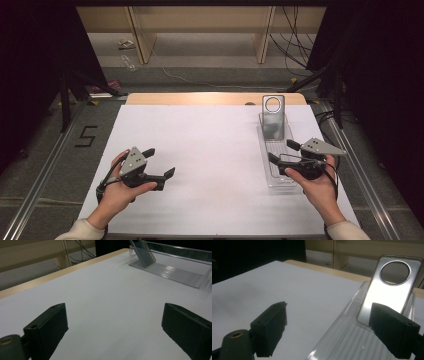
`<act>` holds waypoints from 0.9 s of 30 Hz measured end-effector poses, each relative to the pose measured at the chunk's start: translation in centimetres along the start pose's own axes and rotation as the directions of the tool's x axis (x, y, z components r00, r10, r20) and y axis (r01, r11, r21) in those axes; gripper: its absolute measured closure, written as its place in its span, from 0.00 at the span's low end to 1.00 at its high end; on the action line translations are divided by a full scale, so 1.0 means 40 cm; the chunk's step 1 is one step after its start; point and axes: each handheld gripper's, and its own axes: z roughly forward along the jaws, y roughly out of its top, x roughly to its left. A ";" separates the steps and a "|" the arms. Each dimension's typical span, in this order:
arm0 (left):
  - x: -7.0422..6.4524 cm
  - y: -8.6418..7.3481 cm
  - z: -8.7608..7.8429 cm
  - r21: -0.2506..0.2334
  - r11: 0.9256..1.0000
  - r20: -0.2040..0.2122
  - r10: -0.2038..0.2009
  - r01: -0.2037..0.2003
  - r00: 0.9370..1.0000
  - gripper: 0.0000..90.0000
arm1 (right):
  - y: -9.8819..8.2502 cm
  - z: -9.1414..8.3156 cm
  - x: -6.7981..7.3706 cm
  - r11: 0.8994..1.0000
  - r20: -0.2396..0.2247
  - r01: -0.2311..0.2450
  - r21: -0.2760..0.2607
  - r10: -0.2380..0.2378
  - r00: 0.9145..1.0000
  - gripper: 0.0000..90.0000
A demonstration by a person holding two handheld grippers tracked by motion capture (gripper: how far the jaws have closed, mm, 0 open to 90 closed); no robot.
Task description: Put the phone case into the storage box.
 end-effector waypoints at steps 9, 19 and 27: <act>-0.004 -0.005 -0.007 0.005 1.000 0.007 0.004 -0.004 1.000 0.07 | -0.022 -0.013 0.008 1.000 -0.010 0.006 0.011 -0.006 1.000 0.18; -0.006 -0.012 -0.015 0.011 1.000 0.012 0.004 -0.004 1.000 0.07 | -0.035 -0.023 0.011 1.000 -0.016 0.004 0.003 -0.004 1.000 0.18; -0.005 -0.015 -0.018 0.011 1.000 0.009 0.002 -0.002 1.000 0.07 | -0.041 -0.021 0.015 1.000 -0.016 0.008 0.001 -0.008 1.000 0.18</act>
